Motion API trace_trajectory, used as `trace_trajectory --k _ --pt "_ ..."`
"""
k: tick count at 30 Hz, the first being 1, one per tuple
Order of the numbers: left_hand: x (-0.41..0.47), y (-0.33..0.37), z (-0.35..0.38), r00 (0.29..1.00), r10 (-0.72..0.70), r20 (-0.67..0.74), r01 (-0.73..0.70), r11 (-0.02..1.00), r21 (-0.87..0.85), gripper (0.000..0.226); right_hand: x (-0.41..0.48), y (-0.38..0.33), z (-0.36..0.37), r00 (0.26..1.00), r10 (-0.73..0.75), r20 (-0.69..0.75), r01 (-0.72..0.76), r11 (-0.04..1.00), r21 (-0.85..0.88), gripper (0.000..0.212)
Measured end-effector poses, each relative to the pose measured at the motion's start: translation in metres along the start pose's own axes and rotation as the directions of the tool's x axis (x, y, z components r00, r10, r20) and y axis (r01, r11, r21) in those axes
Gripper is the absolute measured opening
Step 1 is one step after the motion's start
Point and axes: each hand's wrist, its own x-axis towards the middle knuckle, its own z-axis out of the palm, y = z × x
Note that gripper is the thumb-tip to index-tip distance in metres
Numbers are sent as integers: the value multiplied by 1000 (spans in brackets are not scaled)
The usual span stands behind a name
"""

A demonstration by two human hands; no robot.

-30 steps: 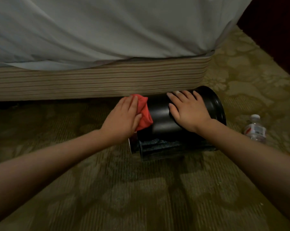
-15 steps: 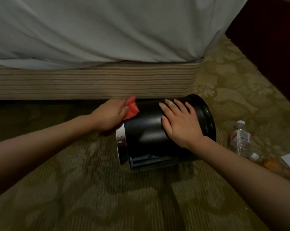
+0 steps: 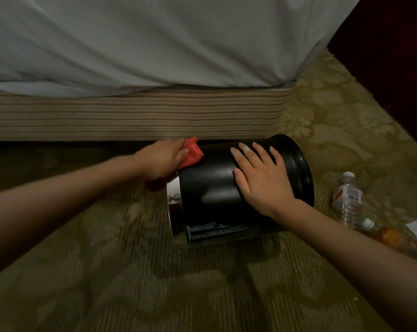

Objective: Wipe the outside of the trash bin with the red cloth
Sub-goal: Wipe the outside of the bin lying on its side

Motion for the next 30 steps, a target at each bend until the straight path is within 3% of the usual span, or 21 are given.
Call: trace_trajectory --k 3,7,9,11,12,14,19,23,26,28,30 --pt "31 -5 -9 974 -132 182 163 973 -166 35 -1 1 0 1000 1 -21 -1 1000 11 59" --pt "17 -9 -1 989 -126 75 138 972 -189 39 3 4 1 999 -1 -41 2 1000 20 56" --pt "-8 -3 6 998 -53 -31 51 996 -69 44 4 4 2 999 -3 -48 4 1000 22 56" --pt "-39 10 20 981 36 -188 6 976 216 55 7 3 2 1000 5 -28 -4 1000 22 54" --pt "-54 18 28 975 74 -208 4 935 354 62 10 3 1 1000 6 -17 -6 1000 16 51" --pt "-79 33 44 982 66 -177 19 898 439 71 11 2 -1 1000 6 -9 -6 1000 7 50" --pt "-80 29 44 974 134 -182 -39 892 450 71 4 0 2 1000 -15 -6 15 1000 0 57" --pt "-37 26 24 981 8 -194 67 923 379 70 16 1 0 1000 -15 2 15 1000 -17 49" --pt "-3 20 8 984 -11 -180 73 936 344 56 25 9 -10 997 -52 -54 61 980 191 45" --pt "7 12 3 988 -18 -152 65 948 311 54 31 31 -19 979 35 -201 30 950 312 43" --pt "9 9 6 986 -6 -166 59 946 317 52 29 62 -20 935 228 -271 -167 959 228 41"
